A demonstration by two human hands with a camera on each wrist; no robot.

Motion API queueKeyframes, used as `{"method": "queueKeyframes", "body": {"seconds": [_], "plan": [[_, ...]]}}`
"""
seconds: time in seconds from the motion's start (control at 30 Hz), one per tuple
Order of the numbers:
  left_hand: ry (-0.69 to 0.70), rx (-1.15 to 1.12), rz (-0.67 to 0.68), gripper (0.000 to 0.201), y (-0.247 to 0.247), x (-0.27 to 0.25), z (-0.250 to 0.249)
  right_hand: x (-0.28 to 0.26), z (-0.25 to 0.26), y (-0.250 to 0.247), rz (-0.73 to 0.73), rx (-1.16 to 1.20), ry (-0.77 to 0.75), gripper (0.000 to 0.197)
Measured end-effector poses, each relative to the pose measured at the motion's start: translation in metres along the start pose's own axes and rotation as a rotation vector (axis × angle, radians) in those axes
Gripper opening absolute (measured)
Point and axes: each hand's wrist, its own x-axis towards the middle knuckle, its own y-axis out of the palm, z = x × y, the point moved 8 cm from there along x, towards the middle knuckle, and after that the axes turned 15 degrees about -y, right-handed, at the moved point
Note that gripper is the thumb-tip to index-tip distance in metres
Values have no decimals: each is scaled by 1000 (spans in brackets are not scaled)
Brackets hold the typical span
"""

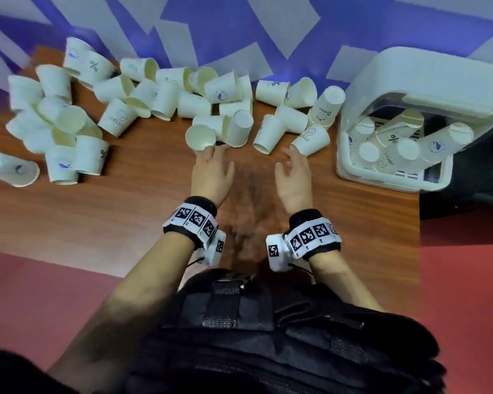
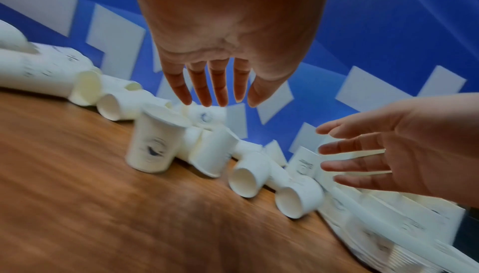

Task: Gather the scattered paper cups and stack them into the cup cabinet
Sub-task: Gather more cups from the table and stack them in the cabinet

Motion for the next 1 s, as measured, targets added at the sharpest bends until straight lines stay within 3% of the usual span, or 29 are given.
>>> {"method": "queueKeyframes", "body": {"seconds": [0.6,0.87,1.0], "plan": [[-283,-43,-274,40,-148,44,246,14,129,277,501,-21,-101,41],[-501,-132,-306,48,-176,56,337,25,151,374,691,-67,-56,64],[-466,-103,-277,53,-176,73,353,45,149,391,617,-119,-24,69]]}}
